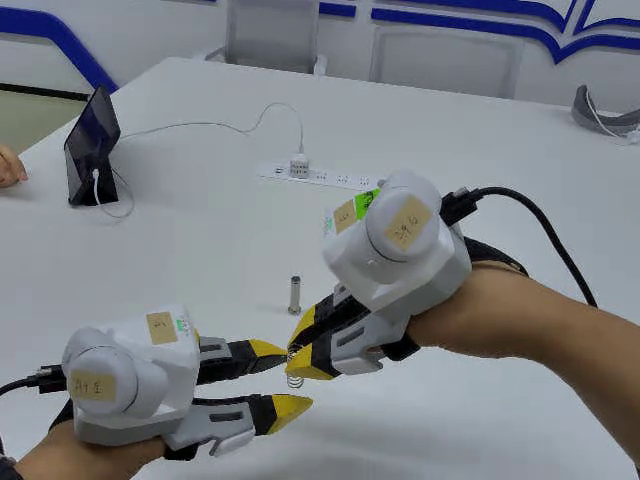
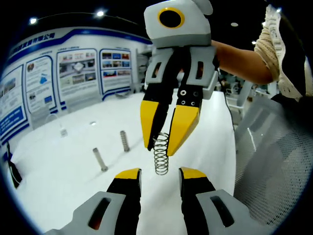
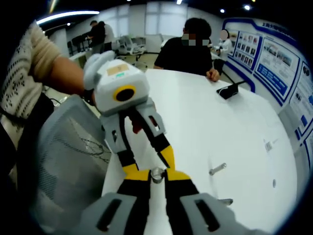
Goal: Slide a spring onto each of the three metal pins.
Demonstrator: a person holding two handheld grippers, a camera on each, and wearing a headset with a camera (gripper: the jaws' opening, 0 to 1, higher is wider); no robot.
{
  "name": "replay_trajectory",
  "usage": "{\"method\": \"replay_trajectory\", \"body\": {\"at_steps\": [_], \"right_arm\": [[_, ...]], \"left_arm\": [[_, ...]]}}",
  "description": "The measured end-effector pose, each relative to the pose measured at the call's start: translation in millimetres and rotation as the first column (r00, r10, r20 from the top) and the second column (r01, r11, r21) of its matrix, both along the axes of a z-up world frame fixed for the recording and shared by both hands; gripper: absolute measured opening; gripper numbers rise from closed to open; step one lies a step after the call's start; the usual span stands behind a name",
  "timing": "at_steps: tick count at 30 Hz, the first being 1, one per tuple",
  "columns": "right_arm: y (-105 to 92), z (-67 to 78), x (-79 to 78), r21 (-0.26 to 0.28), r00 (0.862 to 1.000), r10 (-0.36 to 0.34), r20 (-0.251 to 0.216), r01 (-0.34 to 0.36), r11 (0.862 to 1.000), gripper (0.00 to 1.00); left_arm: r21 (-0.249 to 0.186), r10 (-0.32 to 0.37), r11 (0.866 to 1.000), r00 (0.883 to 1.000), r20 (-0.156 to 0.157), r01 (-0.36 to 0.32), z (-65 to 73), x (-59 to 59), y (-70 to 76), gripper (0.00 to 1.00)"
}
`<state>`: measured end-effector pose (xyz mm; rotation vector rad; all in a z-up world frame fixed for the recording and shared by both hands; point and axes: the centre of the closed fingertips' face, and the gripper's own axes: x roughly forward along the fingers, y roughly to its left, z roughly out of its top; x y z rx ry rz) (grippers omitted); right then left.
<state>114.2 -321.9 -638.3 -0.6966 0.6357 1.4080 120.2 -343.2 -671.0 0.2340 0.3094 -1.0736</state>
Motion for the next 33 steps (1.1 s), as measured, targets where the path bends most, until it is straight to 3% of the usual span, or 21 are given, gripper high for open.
{"method": "replay_trajectory", "body": {"at_steps": [15,22,33], "right_arm": [[-7.1,6.2,24.9,0.023,0.998,-0.062,0.01,0.062,0.998,0.12],[-11.4,7.7,55.5,0.029,0.99,-0.135,0.038,0.134,0.991,0.12],[-8.1,10.8,107.1,0.08,0.965,-0.257,0.061,0.251,0.965,0.12]], "left_arm": [[-0.027,0.071,0.997,0.997,-0.028,-0.072,-1.8,6.7,11.8,0.52],[-0.028,0.088,0.996,0.995,-0.042,-0.089,-4.6,8.6,16.3,0.56],[-0.031,0.101,0.994,0.993,-0.056,-0.103,-7.9,10.4,20.2,0.59]]}}
